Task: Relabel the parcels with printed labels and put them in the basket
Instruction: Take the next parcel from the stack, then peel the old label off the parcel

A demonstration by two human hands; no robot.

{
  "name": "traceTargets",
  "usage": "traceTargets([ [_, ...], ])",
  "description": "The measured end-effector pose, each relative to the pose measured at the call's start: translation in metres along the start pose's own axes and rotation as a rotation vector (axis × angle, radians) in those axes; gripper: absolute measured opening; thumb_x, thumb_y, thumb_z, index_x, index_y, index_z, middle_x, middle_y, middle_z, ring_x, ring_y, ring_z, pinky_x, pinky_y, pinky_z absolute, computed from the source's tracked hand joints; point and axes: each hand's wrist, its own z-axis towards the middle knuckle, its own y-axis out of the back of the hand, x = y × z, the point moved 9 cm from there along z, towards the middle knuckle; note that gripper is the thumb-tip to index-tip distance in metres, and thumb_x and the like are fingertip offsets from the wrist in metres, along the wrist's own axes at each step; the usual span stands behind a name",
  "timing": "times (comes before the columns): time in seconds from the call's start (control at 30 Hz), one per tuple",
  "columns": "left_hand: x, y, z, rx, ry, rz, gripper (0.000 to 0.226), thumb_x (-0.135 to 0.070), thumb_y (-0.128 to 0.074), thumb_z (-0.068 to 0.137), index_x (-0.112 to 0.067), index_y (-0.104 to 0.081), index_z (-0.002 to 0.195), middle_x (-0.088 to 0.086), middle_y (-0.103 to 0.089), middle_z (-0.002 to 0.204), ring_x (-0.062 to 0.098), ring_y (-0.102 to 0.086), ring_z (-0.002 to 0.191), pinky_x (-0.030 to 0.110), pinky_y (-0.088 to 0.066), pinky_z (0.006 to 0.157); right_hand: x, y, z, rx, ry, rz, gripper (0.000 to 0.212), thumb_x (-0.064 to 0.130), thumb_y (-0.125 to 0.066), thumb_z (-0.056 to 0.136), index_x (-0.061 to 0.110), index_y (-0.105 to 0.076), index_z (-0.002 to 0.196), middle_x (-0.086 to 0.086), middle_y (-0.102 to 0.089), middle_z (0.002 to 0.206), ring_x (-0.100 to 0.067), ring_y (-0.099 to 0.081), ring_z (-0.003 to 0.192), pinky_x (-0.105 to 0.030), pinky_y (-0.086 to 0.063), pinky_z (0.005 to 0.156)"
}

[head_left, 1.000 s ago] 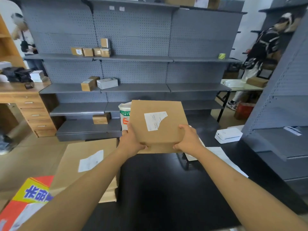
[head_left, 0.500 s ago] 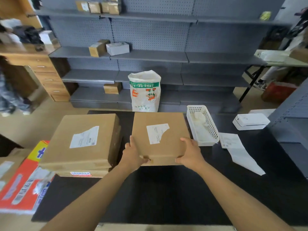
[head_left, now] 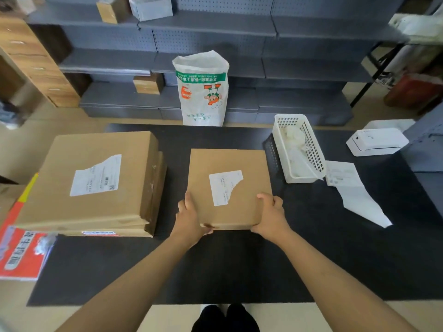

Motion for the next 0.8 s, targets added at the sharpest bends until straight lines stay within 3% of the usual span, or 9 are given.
traceTargets([
  [0.1, 0.001, 0.0, 0.001, 0.001, 0.038, 0.046, 0.129, -0.031, -0.09, 0.06, -0.02, 0.004, 0.147, 0.006, -0.021, 0.145, 0.031, -0.038, 0.129, 0.046, -0.042, 0.103, -0.001, 0.0, -0.002, 0.047, 0.002, -0.056, 0.09, 0.0, -0.066, 0.074, 0.034, -0.016, 0.141, -0.007, -0.001, 0.15, -0.03, -0.017, 0.135, -0.04, -0.036, 0.105],
  [0.27, -0.002, 0.006, 0.007, 0.108, 0.058, 0.144, 0.136, -0.036, -0.092, 0.055, -0.02, 0.005, 0.148, 0.006, -0.015, 0.146, 0.033, -0.03, 0.133, 0.046, -0.038, 0.106, 0.001, 0.016, 0.001, 0.013, -0.019, -0.117, 0.071, 0.012, -0.059, 0.08, 0.032, -0.03, 0.14, -0.007, -0.002, 0.157, -0.031, 0.004, 0.145, -0.05, -0.014, 0.117],
  [0.37, -0.008, 0.014, 0.011, 0.137, 0.031, 0.235, 0.139, -0.045, -0.091, 0.054, -0.02, 0.008, 0.149, 0.006, -0.004, 0.151, 0.034, -0.017, 0.14, 0.048, -0.032, 0.11, 0.02, 0.04, 0.008, -0.18, 0.105, -0.165, 0.042, 0.018, -0.055, 0.088, 0.02, -0.051, 0.129, -0.007, -0.026, 0.148, -0.026, -0.021, 0.137, -0.038, -0.028, 0.112],
  [0.47, -0.01, 0.019, 0.015, 0.15, -0.009, 0.301, 0.144, -0.051, -0.089, 0.052, -0.018, 0.012, 0.15, 0.004, 0.009, 0.157, 0.032, 0.002, 0.146, 0.05, -0.022, 0.115, 0.042, 0.04, 0.02, -0.188, 0.191, -0.093, 0.035, 0.019, -0.051, 0.094, 0.015, -0.054, 0.128, -0.004, -0.042, 0.134, -0.021, -0.039, 0.124, -0.03, -0.037, 0.099],
  [0.57, -0.013, 0.018, 0.021, 0.146, -0.086, 0.335, 0.145, -0.055, -0.087, 0.051, -0.019, 0.013, 0.149, 0.001, 0.014, 0.157, 0.03, 0.008, 0.146, 0.05, -0.016, 0.118, 0.062, 0.034, 0.038, -0.158, 0.218, -0.034, 0.034, 0.022, -0.05, 0.096, 0.014, -0.053, 0.129, -0.002, -0.049, 0.13, -0.018, -0.048, 0.118, -0.026, -0.039, 0.096],
  [0.63, -0.011, 0.011, 0.024, 0.144, -0.149, 0.299, 0.145, -0.056, -0.087, 0.052, -0.023, 0.017, 0.148, -0.003, 0.022, 0.155, 0.028, 0.015, 0.146, 0.049, -0.011, 0.119, 0.071, 0.032, 0.052, -0.171, 0.219, -0.028, 0.03, 0.022, -0.05, 0.097, 0.013, -0.055, 0.125, -0.003, -0.052, 0.124, -0.018, -0.051, 0.113, -0.03, -0.042, 0.097],
  [0.8, -0.01, 0.001, 0.034, 0.113, -0.304, 0.318, 0.152, -0.063, -0.081, 0.054, -0.022, 0.039, 0.138, -0.004, 0.05, 0.142, 0.023, 0.042, 0.135, 0.042, 0.013, 0.116, 0.08, 0.033, 0.085, -0.218, 0.185, -0.1, 0.021, 0.023, -0.049, 0.097, 0.01, -0.058, 0.111, -0.005, -0.054, 0.113, -0.022, -0.051, 0.106, -0.03, -0.041, 0.09],
])
